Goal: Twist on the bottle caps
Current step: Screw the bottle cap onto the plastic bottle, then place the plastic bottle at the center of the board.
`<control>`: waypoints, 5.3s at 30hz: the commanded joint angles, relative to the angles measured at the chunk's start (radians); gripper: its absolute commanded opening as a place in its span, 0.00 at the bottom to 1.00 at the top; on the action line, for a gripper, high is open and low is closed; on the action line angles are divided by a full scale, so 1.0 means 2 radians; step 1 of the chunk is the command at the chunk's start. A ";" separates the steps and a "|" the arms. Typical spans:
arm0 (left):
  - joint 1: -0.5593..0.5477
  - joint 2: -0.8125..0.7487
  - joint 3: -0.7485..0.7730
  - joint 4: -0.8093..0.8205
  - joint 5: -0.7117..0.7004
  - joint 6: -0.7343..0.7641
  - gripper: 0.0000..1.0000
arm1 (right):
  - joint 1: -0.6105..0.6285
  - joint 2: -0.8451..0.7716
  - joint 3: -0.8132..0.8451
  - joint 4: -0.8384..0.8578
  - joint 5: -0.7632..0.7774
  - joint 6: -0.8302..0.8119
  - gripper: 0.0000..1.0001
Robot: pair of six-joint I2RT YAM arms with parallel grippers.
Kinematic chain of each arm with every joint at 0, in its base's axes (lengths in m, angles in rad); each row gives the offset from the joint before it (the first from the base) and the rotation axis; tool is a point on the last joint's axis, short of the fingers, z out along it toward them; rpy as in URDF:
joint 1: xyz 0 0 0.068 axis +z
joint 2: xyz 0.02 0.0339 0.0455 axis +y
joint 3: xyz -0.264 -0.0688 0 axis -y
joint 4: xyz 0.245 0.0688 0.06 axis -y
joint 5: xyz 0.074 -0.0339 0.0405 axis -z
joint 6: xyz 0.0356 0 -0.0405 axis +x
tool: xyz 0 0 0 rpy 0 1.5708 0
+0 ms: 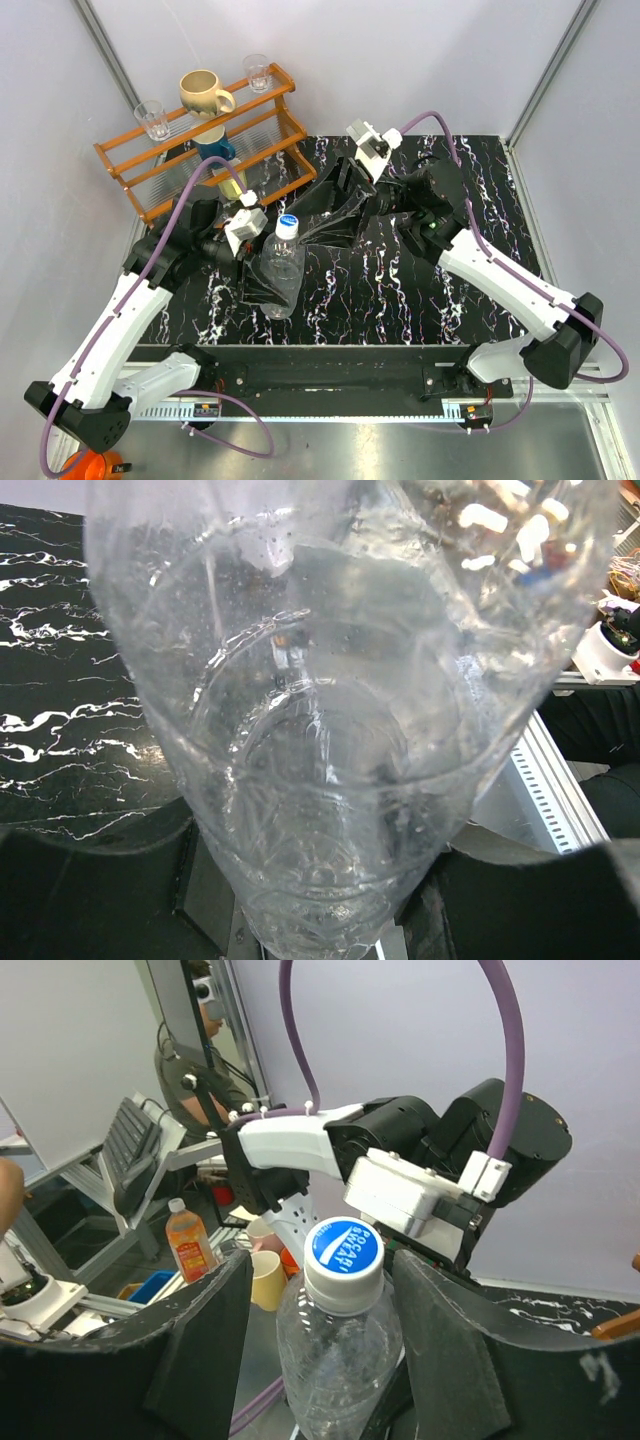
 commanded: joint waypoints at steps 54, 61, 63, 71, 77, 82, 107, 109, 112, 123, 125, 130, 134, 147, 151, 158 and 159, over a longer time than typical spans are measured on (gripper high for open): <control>0.003 -0.001 -0.005 0.082 -0.450 -0.021 0.00 | 0.074 -0.072 0.033 -0.484 0.587 -0.094 0.00; 0.003 -0.002 -0.005 0.086 -0.506 -0.021 0.00 | 0.076 -0.081 0.007 -0.503 0.674 -0.051 0.00; 0.003 -0.002 -0.007 0.085 -0.507 -0.022 0.00 | 0.076 -0.077 0.008 -0.500 0.678 -0.045 0.00; 0.003 -0.012 -0.013 0.084 -0.461 -0.031 0.00 | 0.076 -0.112 -0.040 -0.344 0.619 -0.076 0.49; 0.005 -0.019 -0.022 0.094 -0.402 -0.059 0.00 | 0.075 -0.163 -0.118 -0.194 0.561 -0.090 0.72; 0.008 -0.022 -0.027 0.100 -0.319 -0.075 0.00 | 0.075 -0.131 -0.120 -0.125 0.500 -0.097 0.68; 0.010 -0.025 -0.018 0.090 -0.363 -0.069 0.29 | 0.075 -0.055 -0.039 -0.213 0.426 -0.132 0.07; 0.011 -0.025 -0.010 0.081 -0.383 -0.067 0.45 | 0.075 -0.058 -0.034 -0.235 0.430 -0.150 0.06; 0.012 -0.026 0.021 0.049 -0.418 -0.044 0.80 | 0.075 -0.058 -0.022 -0.272 0.443 -0.212 0.06; 0.018 -0.065 0.055 -0.051 -0.494 -0.013 0.99 | 0.076 0.034 -0.056 -0.201 0.436 -0.306 0.06; 0.019 -0.054 0.070 -0.084 -0.518 -0.007 0.99 | 0.075 0.063 -0.060 -0.175 0.430 -0.314 0.06; 0.041 -0.045 0.085 -0.121 -0.521 -0.002 0.99 | 0.085 0.114 -0.060 -0.123 0.436 -0.327 0.06; 0.050 -0.062 0.059 -0.108 -0.512 -0.019 0.99 | 0.094 0.147 -0.062 -0.095 0.455 -0.355 0.06; 0.063 -0.067 0.037 -0.099 -0.493 -0.031 0.99 | 0.099 0.190 -0.117 0.008 0.509 -0.352 0.08; 0.064 -0.067 0.039 -0.095 -0.491 -0.033 0.99 | 0.099 0.193 -0.126 0.014 0.521 -0.347 0.09; 0.065 -0.065 0.042 -0.092 -0.486 -0.037 0.99 | 0.100 0.198 -0.139 0.032 0.527 -0.339 0.14; 0.065 -0.065 0.043 -0.093 -0.487 -0.038 0.99 | 0.100 0.199 -0.142 0.036 0.528 -0.334 0.16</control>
